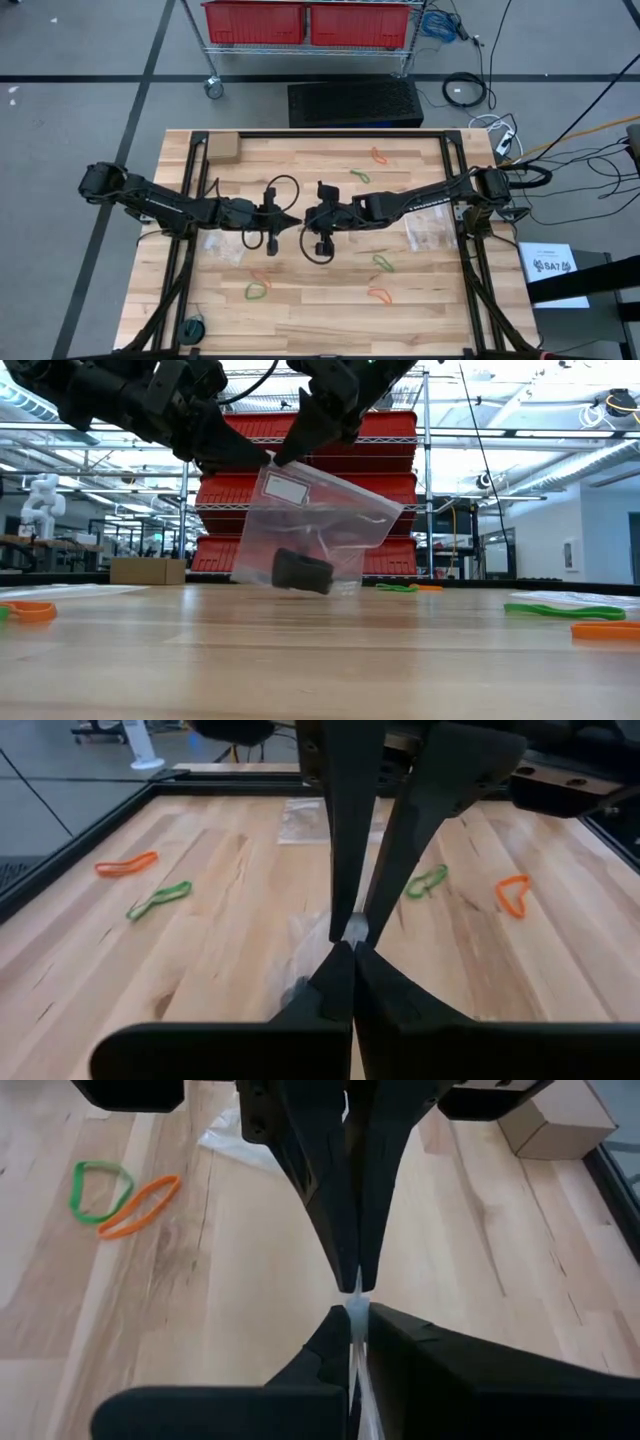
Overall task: Sort rubber bands
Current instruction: Close the top left transparent zip bag
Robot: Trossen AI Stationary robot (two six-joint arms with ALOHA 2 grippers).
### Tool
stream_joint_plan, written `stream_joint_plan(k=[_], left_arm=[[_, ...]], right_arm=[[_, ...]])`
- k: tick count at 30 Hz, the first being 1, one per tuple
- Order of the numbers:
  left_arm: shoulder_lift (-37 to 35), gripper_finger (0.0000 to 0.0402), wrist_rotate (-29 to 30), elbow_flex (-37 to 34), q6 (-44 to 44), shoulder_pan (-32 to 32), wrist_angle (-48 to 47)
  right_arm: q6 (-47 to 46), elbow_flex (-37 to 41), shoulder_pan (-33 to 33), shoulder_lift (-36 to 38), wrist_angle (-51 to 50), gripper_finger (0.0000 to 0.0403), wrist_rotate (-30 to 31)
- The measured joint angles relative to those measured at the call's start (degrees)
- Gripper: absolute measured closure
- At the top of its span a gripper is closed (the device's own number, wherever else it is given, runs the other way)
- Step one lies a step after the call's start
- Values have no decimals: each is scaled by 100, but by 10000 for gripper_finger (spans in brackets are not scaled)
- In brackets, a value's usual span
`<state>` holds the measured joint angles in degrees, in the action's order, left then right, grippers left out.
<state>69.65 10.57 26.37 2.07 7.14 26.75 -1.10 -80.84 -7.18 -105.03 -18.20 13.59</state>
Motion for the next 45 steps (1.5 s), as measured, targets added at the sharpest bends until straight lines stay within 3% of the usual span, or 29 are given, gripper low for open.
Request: stream_joint_plan(k=[16,19,23,34,45], left_arm=[[-118,401,108,11,-107,-4,5],[-111,399,-112,9,-92,-4,-113],[-110,372,-477,9,-92,-1,-124],[-107,253,-415,9,344,-6,-128],[123,240,-299,9,507,-4,-169]], right_arm=[[-275,9,-22,-11,-670,401,2],[-248,9,-42,-11,-550,401,21],[-197,9,-45,-11,-428,401,-5],[-108,9,-76,-11,-225,401,-13],[13,-127,-80,-9,-53,401,-26]])
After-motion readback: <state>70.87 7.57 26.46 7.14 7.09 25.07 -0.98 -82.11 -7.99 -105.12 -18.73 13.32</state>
